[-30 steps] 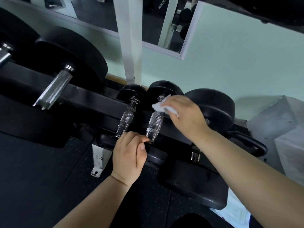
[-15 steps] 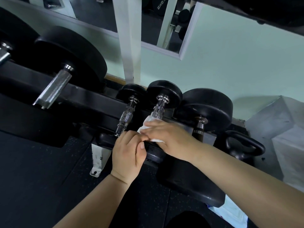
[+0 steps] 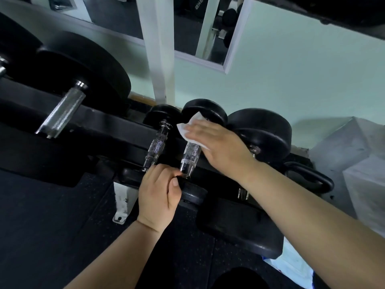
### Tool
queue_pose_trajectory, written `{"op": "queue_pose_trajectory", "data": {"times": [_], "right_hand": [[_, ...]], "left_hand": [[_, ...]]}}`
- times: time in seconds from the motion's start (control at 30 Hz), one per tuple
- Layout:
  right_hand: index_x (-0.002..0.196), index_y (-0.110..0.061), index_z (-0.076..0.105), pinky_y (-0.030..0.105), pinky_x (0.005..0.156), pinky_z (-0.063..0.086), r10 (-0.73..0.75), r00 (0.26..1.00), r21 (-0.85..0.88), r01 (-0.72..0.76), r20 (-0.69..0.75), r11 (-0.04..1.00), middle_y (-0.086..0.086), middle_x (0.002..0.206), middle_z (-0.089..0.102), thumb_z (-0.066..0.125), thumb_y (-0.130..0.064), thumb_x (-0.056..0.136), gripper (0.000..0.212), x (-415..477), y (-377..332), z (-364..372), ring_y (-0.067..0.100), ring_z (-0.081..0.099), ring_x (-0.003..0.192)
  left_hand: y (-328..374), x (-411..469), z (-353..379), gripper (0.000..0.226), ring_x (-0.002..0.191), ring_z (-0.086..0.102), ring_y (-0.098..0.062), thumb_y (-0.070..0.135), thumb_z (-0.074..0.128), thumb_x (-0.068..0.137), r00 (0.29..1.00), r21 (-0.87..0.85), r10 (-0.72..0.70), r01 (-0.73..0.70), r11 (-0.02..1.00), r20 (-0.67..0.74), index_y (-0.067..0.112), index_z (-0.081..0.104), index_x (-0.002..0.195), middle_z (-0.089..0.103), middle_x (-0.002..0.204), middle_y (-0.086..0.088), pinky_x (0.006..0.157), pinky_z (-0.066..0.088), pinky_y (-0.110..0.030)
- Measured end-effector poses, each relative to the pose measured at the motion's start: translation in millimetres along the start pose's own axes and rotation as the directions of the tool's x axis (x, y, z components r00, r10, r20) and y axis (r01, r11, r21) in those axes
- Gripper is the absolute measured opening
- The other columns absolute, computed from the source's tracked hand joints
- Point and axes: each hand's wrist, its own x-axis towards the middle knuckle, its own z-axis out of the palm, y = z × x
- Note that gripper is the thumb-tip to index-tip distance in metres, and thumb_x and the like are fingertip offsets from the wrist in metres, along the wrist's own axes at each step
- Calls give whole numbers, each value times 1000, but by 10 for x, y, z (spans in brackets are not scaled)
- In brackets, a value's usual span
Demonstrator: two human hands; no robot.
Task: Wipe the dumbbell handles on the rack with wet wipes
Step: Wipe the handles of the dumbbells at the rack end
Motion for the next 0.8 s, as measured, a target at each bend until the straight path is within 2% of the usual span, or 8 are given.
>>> {"op": "queue_pose_trajectory", "data": {"times": [0.1,0.3,0.4,0.47,0.5,0.6,0.7,0.8], "right_hand": [[112,0,62,44,106,31,128,963,8,-134,237,991,15,128,55,41,4,78,41,-44,16,129,34,42,126],[98,-1,69,38,95,33,44,963,7,-48,266,999,12,113,65,43,7,69,39,-159,-20,-73,33,58,109],[100,-5,69,19,94,39,161,953,136,-201,255,970,7,113,66,44,4,77,35,-281,-59,-175,10,60,104],[102,-16,68,9,81,46,459,845,292,-528,275,797,0,114,64,42,2,88,35,-363,-98,-267,-1,61,94],[100,-22,66,18,78,48,624,726,369,-686,289,627,0,111,65,41,0,90,35,-386,-97,-296,8,63,94],[111,-8,60,35,77,47,869,385,620,-775,311,121,22,122,57,40,3,91,30,-271,-10,-293,34,56,102],[123,9,46,23,62,42,858,298,736,-665,418,-128,29,127,49,34,9,91,34,-7,-34,-166,30,54,96],[123,12,45,28,61,48,781,329,758,-596,531,-265,24,102,59,30,10,91,35,130,-99,-64,25,54,75]], "left_hand": [[-2,-3,-3,42,73,46,-11,40,15,99,1000,-8,-16,16,1000,16,18,47,86,62,69,-11,67,38,-24],[0,2,-18,42,72,46,-11,40,15,99,1000,0,-10,10,1000,21,18,47,86,62,68,-10,66,37,-22],[-2,13,-28,42,71,46,-11,40,15,100,1000,-4,7,-7,1000,24,18,47,85,62,67,-10,65,37,-22],[-4,21,-23,42,71,45,-11,39,15,100,1000,-3,18,-18,1000,19,17,47,85,62,66,-10,65,37,-22],[-4,21,-21,42,71,45,-11,39,15,100,1000,-6,19,-19,1000,14,17,48,85,62,66,-9,65,37,-21],[-1,16,-14,42,71,46,-11,39,15,100,1000,-12,9,-9,1000,4,18,48,84,62,66,-10,65,37,-22],[-5,12,-7,41,72,46,-12,39,15,99,1000,-11,-1,1,1000,10,18,47,84,62,66,-11,65,38,-24],[-9,10,-11,41,72,46,-12,39,15,99,1000,-8,2,-1,1000,17,18,47,84,62,66,-11,66,38,-24]]}}
